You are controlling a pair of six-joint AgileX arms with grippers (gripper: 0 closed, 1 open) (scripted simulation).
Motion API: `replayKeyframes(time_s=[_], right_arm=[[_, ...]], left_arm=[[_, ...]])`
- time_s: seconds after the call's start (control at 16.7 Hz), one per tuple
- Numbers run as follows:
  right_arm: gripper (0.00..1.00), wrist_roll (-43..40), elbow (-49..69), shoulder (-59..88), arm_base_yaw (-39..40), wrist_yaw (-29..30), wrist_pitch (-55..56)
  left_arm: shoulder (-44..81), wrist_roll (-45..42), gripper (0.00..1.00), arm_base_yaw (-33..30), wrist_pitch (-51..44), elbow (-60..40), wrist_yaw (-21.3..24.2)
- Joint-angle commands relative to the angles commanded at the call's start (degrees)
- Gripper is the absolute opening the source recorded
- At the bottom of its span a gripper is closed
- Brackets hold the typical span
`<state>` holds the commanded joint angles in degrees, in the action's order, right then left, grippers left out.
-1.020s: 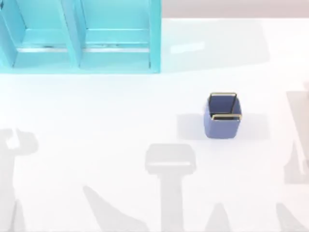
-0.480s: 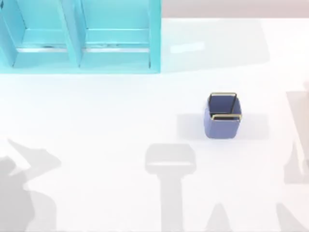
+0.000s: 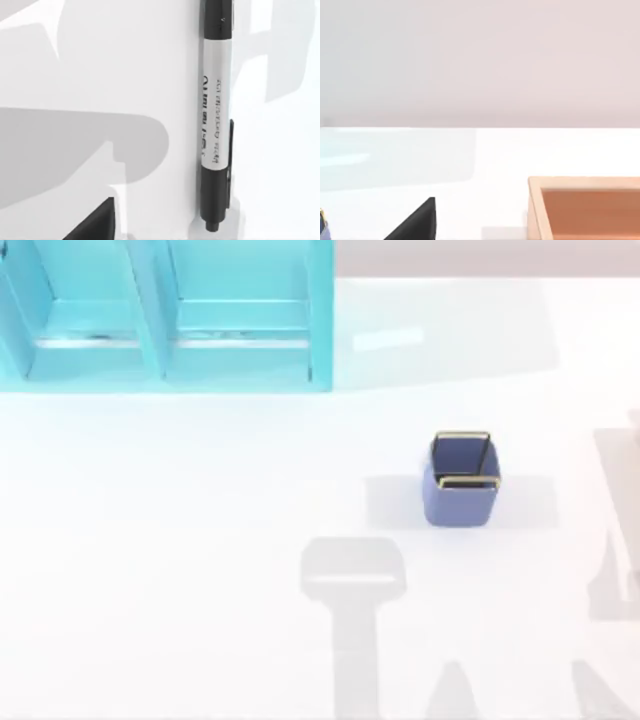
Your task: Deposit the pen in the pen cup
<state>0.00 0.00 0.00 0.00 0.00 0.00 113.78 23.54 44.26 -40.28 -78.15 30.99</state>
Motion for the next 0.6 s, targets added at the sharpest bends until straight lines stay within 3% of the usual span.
replayKeyframes(time_s=[0.6], right_arm=[[1.00, 0.0, 0.0, 0.0, 0.0, 0.0, 0.0]], left_arm=[[3.5, 1.3, 1.00, -0.7, 1.6, -0.8, 0.5]])
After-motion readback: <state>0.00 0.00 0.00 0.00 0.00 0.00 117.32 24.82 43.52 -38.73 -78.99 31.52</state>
